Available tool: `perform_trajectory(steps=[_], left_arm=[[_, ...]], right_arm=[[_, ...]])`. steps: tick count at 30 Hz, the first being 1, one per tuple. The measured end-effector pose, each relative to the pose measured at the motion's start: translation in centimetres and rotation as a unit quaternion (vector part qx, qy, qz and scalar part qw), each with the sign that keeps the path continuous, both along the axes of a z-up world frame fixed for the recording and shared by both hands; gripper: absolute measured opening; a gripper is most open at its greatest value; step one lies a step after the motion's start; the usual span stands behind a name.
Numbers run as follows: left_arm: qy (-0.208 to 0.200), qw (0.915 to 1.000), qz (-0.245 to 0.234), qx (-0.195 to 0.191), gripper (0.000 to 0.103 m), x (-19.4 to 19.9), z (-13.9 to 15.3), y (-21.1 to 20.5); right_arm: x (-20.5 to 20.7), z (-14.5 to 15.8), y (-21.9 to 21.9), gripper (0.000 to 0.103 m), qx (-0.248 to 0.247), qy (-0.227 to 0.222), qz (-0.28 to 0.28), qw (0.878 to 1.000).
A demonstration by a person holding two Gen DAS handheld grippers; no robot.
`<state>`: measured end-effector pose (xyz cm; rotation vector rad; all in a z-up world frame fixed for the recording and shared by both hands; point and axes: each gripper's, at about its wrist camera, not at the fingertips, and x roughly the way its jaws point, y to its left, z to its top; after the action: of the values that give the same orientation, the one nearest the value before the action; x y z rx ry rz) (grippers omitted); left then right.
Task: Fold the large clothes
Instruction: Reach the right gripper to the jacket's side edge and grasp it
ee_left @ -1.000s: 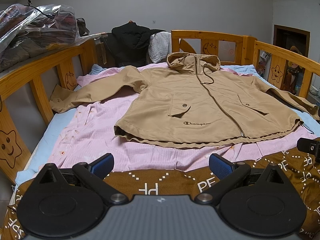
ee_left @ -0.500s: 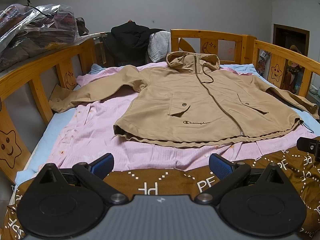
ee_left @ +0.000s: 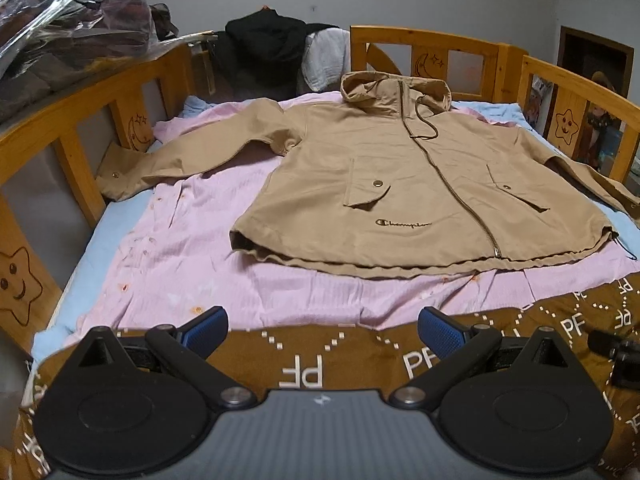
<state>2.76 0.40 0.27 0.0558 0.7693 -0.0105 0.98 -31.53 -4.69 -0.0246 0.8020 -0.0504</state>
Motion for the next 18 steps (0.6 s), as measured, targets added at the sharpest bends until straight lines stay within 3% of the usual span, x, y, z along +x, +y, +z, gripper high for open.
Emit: perform_trajectory(steps=[4, 8, 11, 12, 15, 18], left_arm=[[-0.002, 0.9979, -0.046, 0.046, 0.103, 2.1, 3.4, -0.7], [0.012, 0.9846, -0.121, 0.126, 0.103, 4.3, 6.9, -2.7], [0.045, 0.9769, -0.143, 0.152, 0.103, 5.9, 8.3, -4.2], [0.055, 0.9782, -0.139, 0.145, 0.103, 6.5, 8.6, -4.8], [0.070, 0.9876, -0.123, 0.067, 0.103, 9.0, 9.4, -5.4], [0.082, 0.9900, -0.107, 0.042, 0.103, 12.0, 8.2, -6.4]], right_arm=[[0.1, 0.5, -0.2, 0.103, 0.000, -0.004, -0.016, 1.000], [1.1, 0.9, -0.6, 0.103, 0.017, -0.012, -0.042, 0.999], [2.1, 1.3, -0.9, 0.103, 0.029, -0.032, -0.050, 0.998], [2.4, 1.4, -1.1, 0.103, 0.032, -0.040, -0.049, 0.997], [4.0, 1.7, -2.4, 0.103, 0.032, -0.070, -0.039, 0.996], [6.5, 1.6, -5.1, 0.102, 0.031, -0.067, -0.040, 0.996]])
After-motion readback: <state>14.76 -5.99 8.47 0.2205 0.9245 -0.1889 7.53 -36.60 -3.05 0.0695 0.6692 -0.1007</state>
